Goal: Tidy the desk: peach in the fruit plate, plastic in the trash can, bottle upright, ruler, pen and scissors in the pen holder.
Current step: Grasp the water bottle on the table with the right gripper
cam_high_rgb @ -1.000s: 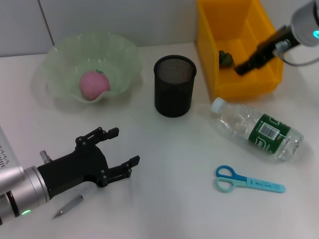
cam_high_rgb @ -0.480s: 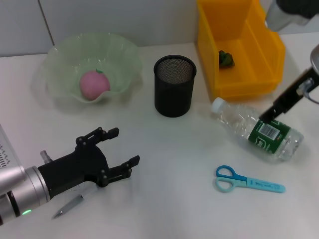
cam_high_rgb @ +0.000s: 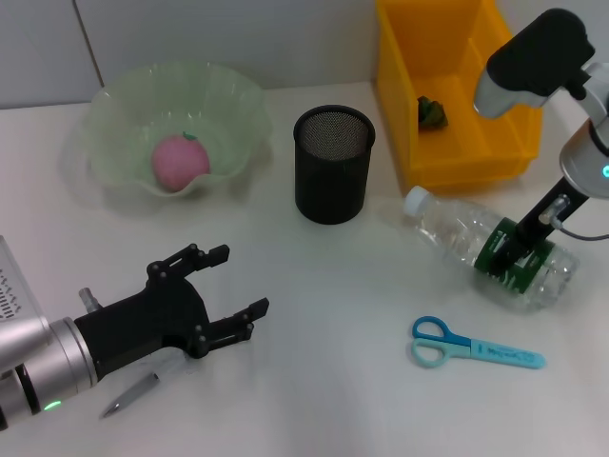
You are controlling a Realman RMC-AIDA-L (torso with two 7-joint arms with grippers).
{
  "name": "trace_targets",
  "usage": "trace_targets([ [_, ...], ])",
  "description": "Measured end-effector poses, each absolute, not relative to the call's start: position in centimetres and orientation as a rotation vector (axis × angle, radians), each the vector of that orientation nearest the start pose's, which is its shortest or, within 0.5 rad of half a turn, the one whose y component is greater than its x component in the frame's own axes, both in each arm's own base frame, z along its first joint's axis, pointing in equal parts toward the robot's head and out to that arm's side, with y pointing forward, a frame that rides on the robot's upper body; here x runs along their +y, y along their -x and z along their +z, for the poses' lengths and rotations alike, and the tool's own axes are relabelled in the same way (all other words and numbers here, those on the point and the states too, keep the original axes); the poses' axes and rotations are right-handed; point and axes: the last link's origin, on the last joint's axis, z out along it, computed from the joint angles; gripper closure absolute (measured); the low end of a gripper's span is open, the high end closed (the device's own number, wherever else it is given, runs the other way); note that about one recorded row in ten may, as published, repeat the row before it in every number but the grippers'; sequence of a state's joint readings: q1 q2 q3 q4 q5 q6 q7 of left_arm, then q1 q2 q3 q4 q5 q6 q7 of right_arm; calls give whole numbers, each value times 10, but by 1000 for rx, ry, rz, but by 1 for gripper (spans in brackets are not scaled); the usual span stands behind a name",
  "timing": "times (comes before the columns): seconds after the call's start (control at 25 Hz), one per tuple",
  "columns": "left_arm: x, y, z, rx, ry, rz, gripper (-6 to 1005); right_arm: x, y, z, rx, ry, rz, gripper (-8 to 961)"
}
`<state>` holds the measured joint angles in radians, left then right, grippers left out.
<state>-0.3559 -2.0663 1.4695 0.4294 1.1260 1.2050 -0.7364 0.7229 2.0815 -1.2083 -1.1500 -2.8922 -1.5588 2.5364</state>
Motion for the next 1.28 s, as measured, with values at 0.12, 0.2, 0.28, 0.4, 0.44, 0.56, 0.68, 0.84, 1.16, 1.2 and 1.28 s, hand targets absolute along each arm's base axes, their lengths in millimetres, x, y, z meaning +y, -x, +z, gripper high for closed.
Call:
trace_targets([
  [0.12, 289, 280, -75, -269, 2573, -697, 159, 383, -224, 20, 1025, 2373, -731, 118],
  [0.2, 289, 280, -75, -268, 2574, -700, 159, 383, -224, 19, 1027, 2372, -731, 118],
  [0.28, 289, 280, -75, -268, 2574, -700, 159, 383, -226, 18, 1030, 2372, -732, 118],
  [0.4, 289, 280, -75, -266, 2575, -701, 158, 384, -227, 16, 1033, 2371, -732, 118],
  [0.44, 289, 280, -75, -266, 2575, -701, 158, 384, -228, 15, 1035, 2372, -733, 119],
  [0.56, 289, 280, -75, -265, 2575, -701, 158, 385, -230, 13, 1041, 2368, -728, 119],
  [0.68, 289, 280, -75, -265, 2575, -701, 158, 385, -229, 13, 1044, 2365, -723, 119],
  [0.84, 289, 280, -75, -265, 2575, -701, 158, 385, -231, 12, 1045, 2361, -720, 119],
  [1.16, 289, 280, -74, -265, 2575, -701, 159, 384, -235, 7, 1047, 2359, -730, 131],
  [1.2, 289, 280, -74, -265, 2575, -701, 159, 384, -236, 7, 1047, 2360, -732, 135],
  [1.28, 289, 280, -74, -265, 2575, -700, 159, 383, -237, 5, 1051, 2362, -738, 143],
])
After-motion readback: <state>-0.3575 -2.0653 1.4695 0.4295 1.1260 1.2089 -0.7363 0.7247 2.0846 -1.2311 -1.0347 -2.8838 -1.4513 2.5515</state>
